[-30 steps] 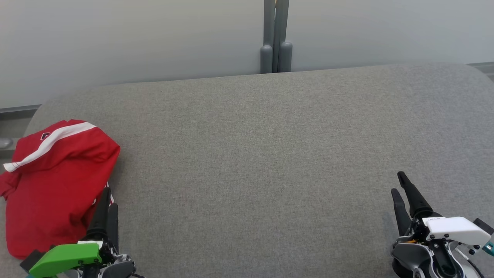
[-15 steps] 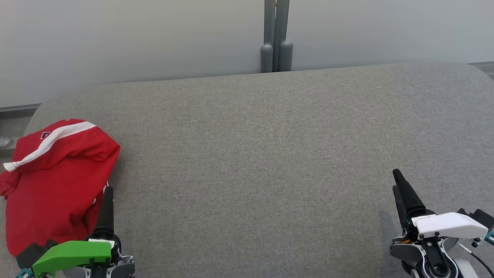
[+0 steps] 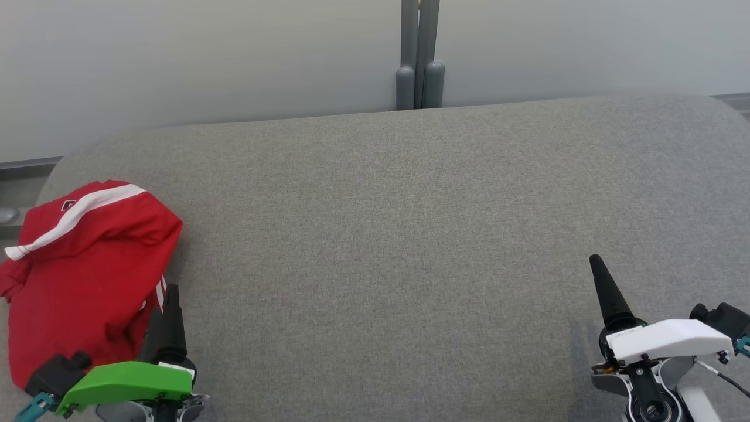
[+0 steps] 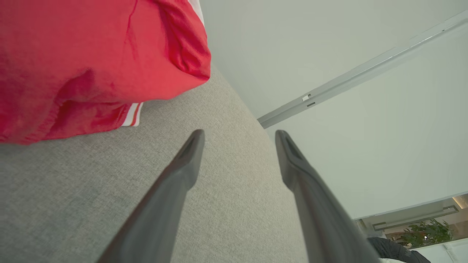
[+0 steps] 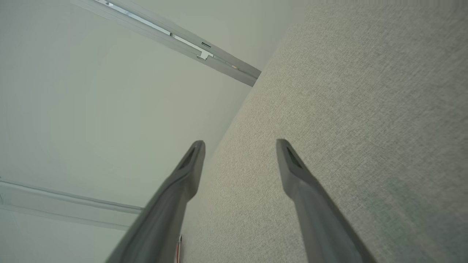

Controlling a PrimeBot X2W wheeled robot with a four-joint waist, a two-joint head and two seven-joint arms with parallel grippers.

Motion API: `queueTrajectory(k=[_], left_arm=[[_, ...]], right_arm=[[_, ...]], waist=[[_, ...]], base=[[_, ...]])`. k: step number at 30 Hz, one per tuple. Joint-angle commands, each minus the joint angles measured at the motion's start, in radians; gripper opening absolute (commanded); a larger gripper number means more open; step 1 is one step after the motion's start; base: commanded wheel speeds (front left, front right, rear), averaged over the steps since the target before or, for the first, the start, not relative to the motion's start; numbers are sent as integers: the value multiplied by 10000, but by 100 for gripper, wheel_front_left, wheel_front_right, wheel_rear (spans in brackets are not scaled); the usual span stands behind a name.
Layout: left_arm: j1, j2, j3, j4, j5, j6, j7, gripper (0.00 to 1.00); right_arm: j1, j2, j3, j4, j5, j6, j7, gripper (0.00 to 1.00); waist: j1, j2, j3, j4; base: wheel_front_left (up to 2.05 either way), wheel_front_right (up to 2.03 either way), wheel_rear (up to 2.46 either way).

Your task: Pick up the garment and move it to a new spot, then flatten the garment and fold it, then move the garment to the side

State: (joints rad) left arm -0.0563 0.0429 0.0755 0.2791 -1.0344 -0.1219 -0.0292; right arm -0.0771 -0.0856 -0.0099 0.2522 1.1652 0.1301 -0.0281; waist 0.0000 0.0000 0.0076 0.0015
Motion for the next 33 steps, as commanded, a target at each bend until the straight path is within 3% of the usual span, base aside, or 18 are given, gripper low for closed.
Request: queueTrajectory(k=[1, 15, 33], left_arm=[[-43, 77, -10, -107, 478, 44, -104, 100], [97, 108, -169, -31, 2775, 290, -581, 100], [214, 121, -411, 73, 4973, 401, -1115, 100]], right_arm=[[-224, -109, 53, -182, -380, 4, -110, 100], [-150, -274, 492, -111, -2530, 5, -593, 100], [-126, -349, 736, -70, -4941, 6, -1125, 100]], waist=[[0, 0, 0, -3], [0, 0, -7, -2], [0, 0, 8, 22]], base=[[0, 0, 0], [0, 0, 0], [0, 0, 0]])
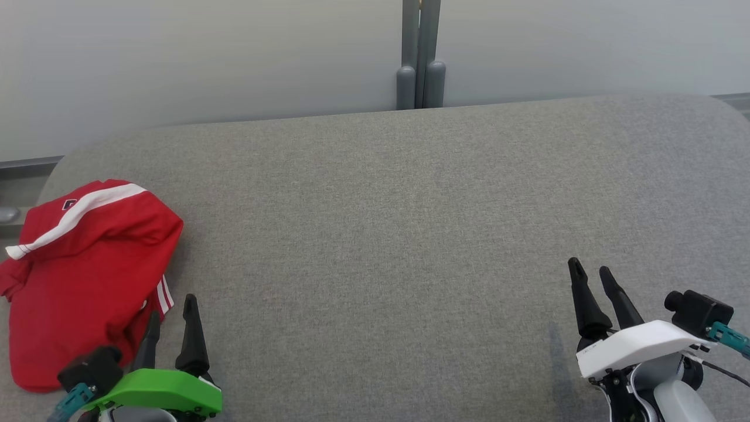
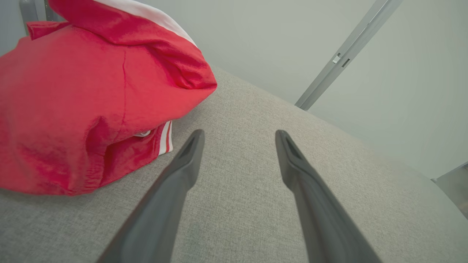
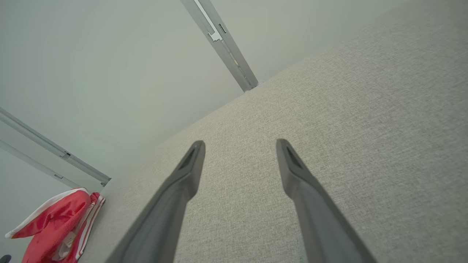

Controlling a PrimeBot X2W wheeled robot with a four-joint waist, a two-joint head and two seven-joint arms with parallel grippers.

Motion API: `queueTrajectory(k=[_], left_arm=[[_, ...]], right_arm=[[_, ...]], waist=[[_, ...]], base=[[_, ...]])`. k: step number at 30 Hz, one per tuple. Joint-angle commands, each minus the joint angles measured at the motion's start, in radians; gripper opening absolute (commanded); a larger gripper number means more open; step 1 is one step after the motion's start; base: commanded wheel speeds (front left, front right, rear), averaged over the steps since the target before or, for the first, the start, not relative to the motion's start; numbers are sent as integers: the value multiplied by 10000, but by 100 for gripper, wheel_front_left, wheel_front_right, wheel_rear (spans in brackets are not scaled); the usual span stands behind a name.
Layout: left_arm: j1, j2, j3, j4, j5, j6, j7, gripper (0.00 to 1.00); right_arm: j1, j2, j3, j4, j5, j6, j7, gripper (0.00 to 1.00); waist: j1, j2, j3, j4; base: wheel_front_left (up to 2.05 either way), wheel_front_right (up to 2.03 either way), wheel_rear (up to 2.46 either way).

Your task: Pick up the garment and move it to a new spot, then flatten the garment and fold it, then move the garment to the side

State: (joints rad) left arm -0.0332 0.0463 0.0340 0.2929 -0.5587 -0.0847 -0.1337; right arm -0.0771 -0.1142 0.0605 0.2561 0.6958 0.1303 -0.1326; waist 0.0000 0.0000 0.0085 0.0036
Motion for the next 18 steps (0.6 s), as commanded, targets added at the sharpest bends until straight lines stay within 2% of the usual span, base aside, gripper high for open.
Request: queueTrajectory(k=[1, 18], left_arm=[[-14, 88, -7, -62, 329, 34, -103, 100], [-1, 70, -144, 138, 1901, 126, -529, 100]], right_arm=[[-116, -68, 43, -108, -345, 4, -111, 100], [-163, -121, 329, 113, -2200, 5, -533, 100]], waist=[[0, 0, -1, 2], [0, 0, 23, -17]], base=[[0, 0, 0], [0, 0, 0]])
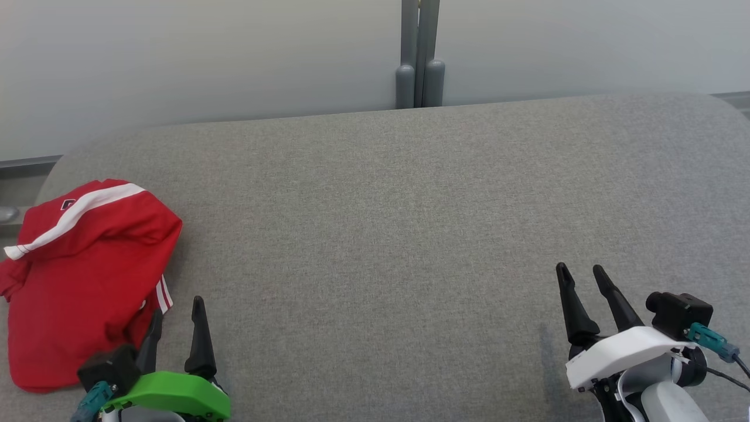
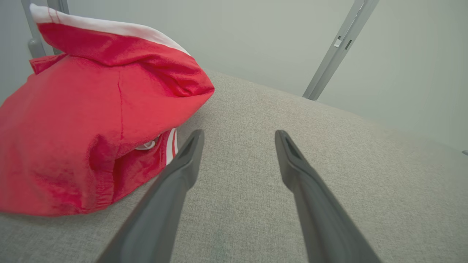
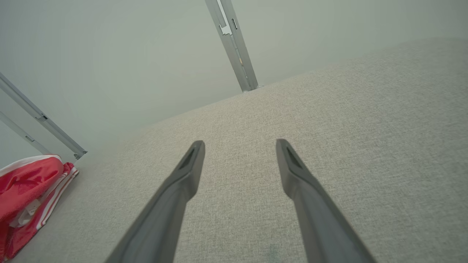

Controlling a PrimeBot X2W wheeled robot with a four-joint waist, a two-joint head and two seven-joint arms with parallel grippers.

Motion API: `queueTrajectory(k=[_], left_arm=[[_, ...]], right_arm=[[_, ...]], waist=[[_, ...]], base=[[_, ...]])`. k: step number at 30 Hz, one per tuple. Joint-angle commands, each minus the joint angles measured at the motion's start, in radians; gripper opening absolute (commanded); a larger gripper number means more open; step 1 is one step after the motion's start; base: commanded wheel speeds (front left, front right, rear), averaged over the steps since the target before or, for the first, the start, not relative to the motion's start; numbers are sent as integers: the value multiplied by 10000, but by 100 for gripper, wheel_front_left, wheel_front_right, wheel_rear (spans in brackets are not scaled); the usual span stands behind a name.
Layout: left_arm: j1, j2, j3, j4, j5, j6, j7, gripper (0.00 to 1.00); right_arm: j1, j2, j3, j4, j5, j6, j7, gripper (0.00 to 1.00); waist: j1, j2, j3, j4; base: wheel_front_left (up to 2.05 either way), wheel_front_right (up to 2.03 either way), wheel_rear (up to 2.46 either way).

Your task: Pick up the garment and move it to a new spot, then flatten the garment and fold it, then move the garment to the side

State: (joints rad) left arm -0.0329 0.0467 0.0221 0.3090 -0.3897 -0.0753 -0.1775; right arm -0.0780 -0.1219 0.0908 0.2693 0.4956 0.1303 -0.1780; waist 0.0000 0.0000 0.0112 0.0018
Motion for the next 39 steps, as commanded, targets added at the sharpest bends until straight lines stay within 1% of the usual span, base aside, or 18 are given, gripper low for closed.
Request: queueTrajectory(k=[1, 20, 24, 27, 39], left_arm=[[-3, 65, -35, -12, 295, 43, -114, 100], [3, 53, -149, 165, 1632, 113, -497, 100], [17, 55, -207, 67, 1751, -9, -576, 100], [43, 58, -229, 104, 1978, -18, -630, 100], [-16, 68, -234, 397, 2755, 257, -839, 100]], right_arm=[[-161, -40, 28, 0, -299, 5, -108, 100], [-107, -9, -72, 115, -1965, 5, -489, 100], [-94, -3, -102, 127, -2353, 5, -575, 100], [-105, -20, -113, 159, -2640, 5, -635, 100], [-46, 34, -288, 125, -3831, 6, -845, 100]], waist=[[0, 0, -6, 2], [0, 0, 23, 39], [0, 0, 38, 57], [0, 0, 48, 68], [0, 0, 62, 35]], base=[[0, 0, 0], [0, 0, 0], [0, 0, 0], [0, 0, 0], [0, 0, 0]])
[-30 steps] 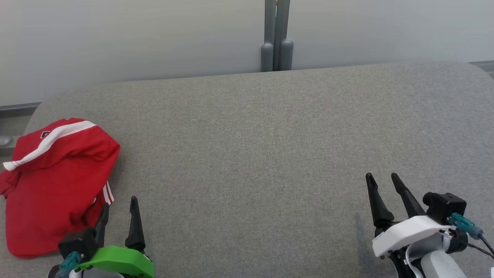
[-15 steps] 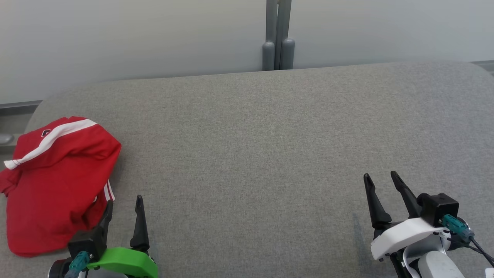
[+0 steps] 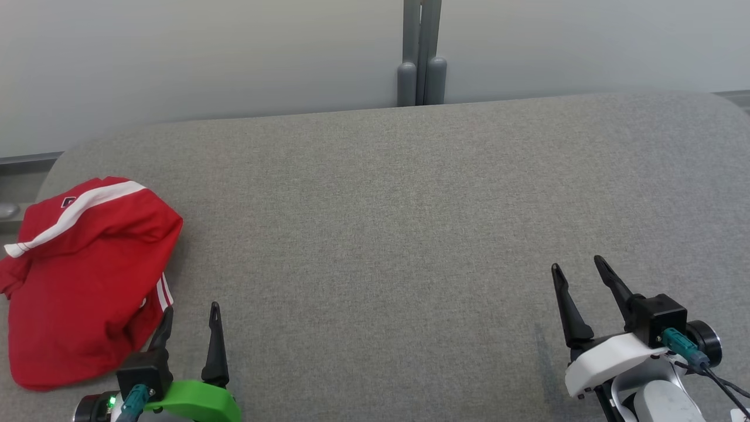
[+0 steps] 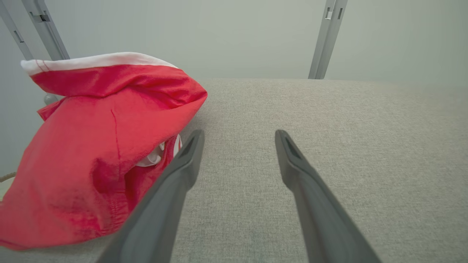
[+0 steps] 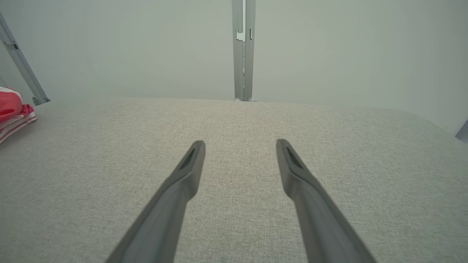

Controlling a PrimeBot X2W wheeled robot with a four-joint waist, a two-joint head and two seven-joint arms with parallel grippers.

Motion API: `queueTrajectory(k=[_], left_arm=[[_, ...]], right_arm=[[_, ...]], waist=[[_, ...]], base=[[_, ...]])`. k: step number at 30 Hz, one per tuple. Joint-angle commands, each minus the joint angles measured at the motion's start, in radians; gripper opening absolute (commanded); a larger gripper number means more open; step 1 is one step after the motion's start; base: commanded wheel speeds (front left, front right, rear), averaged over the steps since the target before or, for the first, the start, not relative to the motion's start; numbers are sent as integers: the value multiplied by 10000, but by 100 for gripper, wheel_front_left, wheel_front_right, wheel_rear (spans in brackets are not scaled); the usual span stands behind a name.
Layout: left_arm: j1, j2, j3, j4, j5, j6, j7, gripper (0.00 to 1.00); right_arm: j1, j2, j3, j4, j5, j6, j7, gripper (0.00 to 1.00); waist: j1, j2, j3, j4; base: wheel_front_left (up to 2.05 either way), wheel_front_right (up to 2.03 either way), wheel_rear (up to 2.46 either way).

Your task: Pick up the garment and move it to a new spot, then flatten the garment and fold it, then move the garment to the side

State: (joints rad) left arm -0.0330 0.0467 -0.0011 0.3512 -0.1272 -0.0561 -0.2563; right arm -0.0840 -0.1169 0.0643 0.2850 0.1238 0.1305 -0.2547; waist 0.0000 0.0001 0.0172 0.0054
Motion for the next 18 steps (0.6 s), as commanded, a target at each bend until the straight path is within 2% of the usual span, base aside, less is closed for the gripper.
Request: queueTrajectory(k=[1, 18], left_arm=[[-19, 67, -10, -40, 197, 70, -79, 100], [-7, 67, 15, -103, 109, 190, -87, 100]], right_arm=[[25, -10, -55, -20, -197, 2, -88, 100], [152, 244, -708, 84, -611, 2, -112, 100]], waist=[[0, -1, 5, -4], [0, -1, -30, -93]], base=[[0, 0, 0], [0, 0, 0]])
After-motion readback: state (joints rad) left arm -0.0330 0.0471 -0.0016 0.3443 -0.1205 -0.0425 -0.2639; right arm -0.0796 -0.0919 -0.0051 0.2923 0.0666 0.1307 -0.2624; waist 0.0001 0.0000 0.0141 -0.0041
